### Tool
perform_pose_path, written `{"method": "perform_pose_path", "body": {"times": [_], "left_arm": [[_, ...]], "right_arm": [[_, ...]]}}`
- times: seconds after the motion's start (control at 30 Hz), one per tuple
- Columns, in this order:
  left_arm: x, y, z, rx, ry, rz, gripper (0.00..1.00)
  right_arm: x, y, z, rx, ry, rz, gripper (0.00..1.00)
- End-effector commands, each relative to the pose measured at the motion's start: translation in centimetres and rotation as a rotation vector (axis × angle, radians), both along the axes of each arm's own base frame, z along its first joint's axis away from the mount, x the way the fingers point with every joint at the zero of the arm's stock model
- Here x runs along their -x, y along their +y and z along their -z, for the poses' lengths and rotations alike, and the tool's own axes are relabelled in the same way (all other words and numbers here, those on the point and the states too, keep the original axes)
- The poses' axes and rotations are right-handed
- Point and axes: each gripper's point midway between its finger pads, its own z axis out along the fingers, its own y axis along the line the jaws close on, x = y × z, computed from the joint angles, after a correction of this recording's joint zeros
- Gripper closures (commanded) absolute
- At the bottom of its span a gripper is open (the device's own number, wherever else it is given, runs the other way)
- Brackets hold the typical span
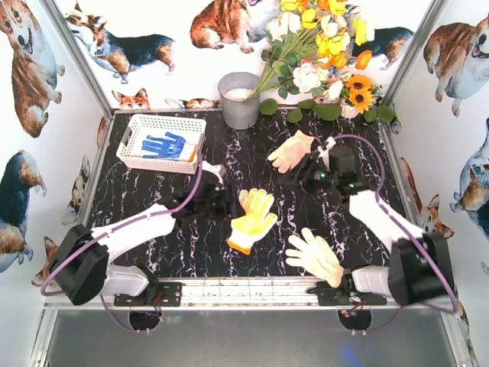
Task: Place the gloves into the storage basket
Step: Pick up the glove from the center of the board.
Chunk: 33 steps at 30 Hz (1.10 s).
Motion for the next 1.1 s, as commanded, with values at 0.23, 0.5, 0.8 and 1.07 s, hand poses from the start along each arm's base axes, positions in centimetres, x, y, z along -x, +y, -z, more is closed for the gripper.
{"method": "perform_pose_path", "body": {"times": [0.23,0.5,0.8,1.07], "left_arm": [[1.7,2.1,3.1,-0.049,0.187,-0.002,0.33],[1.7,1.5,5.5,-0.023,0.229,-0.014,0.45],[2.1,1.3,7.1,0.009,0.259,-0.040,0.60],[2.8,1.7,8.8,-0.006,0.280,-0.057,0.70]], "right_arm": [[11.1,2.7,4.7,0.079,0.283,-0.153,0.47],[11.4,3.8,8.0,0.081,0.305,-0.091,0.46],[10.2,6.1,9.8,0.090,0.309,-0.143,0.47],[9.7,5.9,12.0,0.168,0.318,-0.127,0.52]]}}
